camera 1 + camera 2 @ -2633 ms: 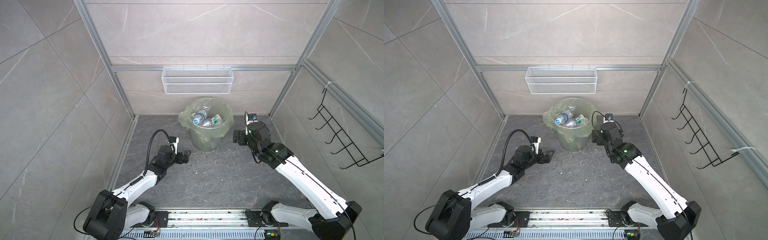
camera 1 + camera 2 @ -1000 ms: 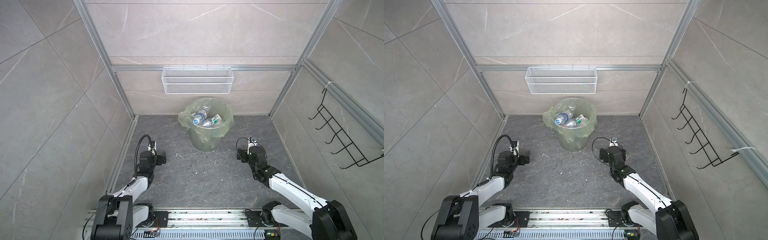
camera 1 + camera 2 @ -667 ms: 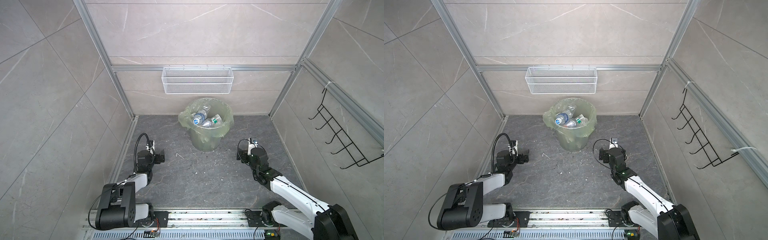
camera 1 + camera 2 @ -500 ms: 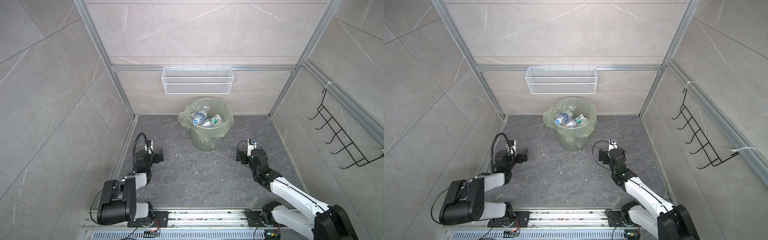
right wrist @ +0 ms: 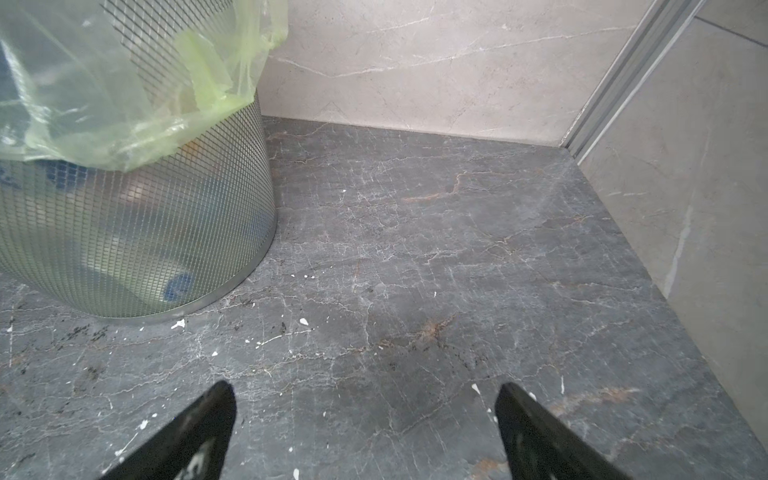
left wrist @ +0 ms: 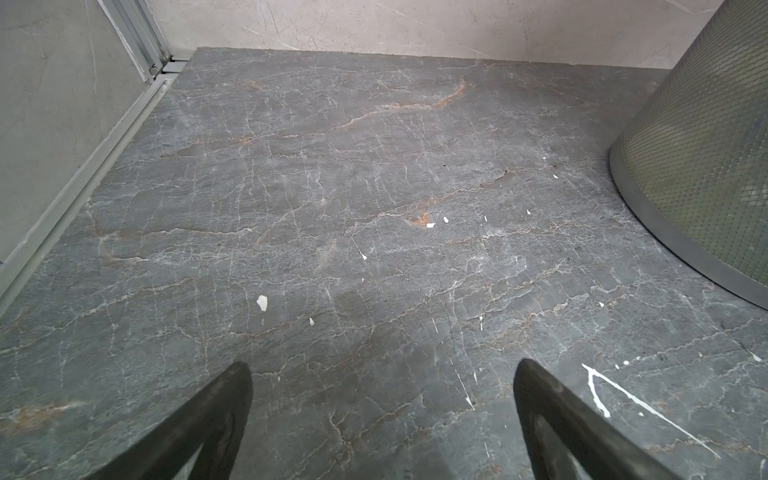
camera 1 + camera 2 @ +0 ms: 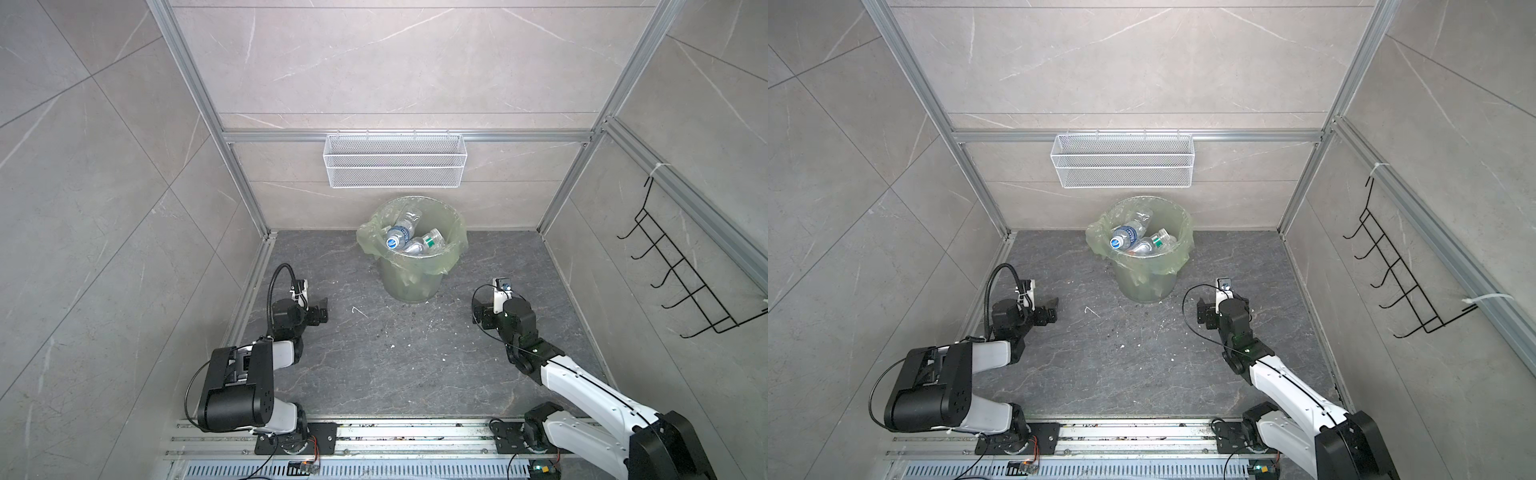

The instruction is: Throw the plastic bottles in the bin

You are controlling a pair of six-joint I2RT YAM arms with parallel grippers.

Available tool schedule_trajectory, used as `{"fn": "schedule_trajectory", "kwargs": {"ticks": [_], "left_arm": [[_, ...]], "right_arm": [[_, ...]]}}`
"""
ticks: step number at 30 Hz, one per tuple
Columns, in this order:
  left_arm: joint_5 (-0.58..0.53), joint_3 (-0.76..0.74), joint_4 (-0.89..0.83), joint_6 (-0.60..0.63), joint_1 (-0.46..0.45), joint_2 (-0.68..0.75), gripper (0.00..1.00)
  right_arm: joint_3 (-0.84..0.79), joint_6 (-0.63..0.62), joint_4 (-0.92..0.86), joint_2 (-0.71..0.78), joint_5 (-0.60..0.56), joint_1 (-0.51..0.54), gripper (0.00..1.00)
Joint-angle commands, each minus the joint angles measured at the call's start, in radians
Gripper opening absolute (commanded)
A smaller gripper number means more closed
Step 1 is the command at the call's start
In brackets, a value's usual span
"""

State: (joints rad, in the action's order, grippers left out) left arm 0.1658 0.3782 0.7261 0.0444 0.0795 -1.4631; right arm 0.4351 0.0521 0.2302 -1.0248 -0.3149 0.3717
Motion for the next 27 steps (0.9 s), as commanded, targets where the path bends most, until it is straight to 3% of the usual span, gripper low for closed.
{"fn": "schedule_trajectory", "kwargs": {"ticks": [1, 10, 20, 27], "left_arm": [[-0.021, 0.027, 0.019, -0.020, 0.010, -0.007, 1.00], [-0.048, 0.019, 0.036, -0.029, 0.008, -0.009, 1.00], [-0.051, 0.019, 0.036, -0.028, 0.008, -0.010, 1.00], [-0.017, -0.018, 0.119, -0.023, 0.010, -0.033, 1.00]], "right_arm": [[-0.008, -0.030, 0.016, -0.012, -0.034, 0.004, 1.00], [0.051, -0.115, 0.054, -0.148, 0.034, 0.004, 1.00], [0.047, -0.264, 0.356, -0.395, 0.046, -0.009, 1.00], [0.049, -0.249, 0.371, -0.449, 0.132, -0.058, 1.00]]}}
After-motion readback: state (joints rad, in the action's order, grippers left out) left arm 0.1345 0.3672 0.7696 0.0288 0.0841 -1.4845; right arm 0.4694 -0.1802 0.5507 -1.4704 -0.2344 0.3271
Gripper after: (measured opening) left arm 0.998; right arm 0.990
